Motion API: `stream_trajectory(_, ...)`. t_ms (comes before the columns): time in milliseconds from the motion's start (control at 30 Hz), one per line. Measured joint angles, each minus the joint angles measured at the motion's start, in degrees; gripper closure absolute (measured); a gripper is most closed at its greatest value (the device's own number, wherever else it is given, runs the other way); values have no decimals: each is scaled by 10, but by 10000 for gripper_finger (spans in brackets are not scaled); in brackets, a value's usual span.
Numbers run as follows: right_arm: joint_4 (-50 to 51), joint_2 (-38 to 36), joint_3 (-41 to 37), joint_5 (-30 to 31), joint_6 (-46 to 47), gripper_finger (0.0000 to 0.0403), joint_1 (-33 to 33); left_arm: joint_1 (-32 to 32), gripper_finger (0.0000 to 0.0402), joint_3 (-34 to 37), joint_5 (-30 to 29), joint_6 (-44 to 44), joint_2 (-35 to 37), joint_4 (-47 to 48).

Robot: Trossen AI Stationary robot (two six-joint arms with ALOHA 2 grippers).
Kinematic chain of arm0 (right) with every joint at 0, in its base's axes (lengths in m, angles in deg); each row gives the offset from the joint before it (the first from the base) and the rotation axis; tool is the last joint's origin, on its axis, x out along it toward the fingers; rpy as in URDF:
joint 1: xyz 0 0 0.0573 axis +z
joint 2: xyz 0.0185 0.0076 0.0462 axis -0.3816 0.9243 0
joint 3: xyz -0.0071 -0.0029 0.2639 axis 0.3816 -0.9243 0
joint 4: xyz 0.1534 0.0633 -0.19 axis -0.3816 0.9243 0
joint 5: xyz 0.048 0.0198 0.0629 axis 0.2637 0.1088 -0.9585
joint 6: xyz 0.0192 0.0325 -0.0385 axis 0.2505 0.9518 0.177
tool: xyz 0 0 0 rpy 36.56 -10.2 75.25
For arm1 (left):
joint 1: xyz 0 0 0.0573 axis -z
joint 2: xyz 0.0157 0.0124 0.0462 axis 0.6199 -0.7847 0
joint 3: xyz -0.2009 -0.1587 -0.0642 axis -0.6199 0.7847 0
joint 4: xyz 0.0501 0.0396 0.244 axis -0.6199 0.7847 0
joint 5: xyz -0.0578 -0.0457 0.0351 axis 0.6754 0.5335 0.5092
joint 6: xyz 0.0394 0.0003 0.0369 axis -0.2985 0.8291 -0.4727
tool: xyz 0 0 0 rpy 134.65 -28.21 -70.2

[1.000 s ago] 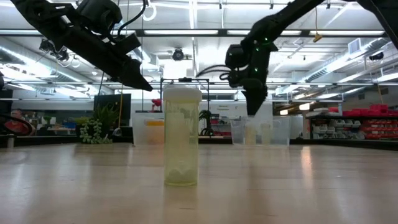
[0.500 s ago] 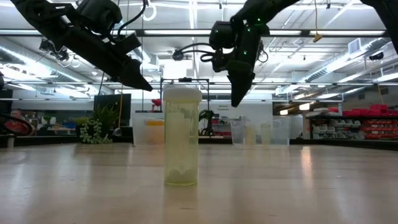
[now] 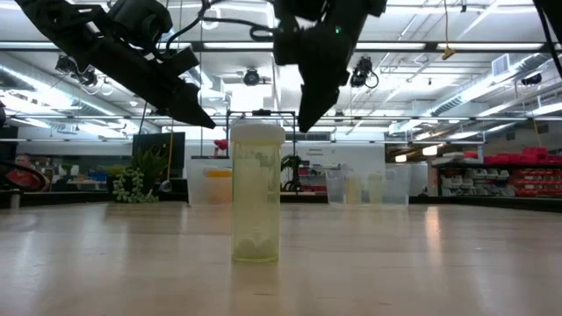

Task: Pick and place medicine bottles into bin by pill shape (circle, oval)
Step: Put the small yellow pill bottle into the right transparent bin

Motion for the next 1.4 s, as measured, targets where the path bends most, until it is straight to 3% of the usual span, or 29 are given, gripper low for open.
stream_trajectory(300,-39,0,0,27,94,221,91,0,244,0,5,5,0,21)
stream_trajectory(733,-81,0,0,104,210,221,203,47,247,0,177,50,0,61)
stream_trajectory(933,-95,1,0,140,243,221,238,96,250,0,180,50,0,65)
stream_trajectory(1400,-161,37,0,139,250,221,269,143,258,-1,180,65,0,119)
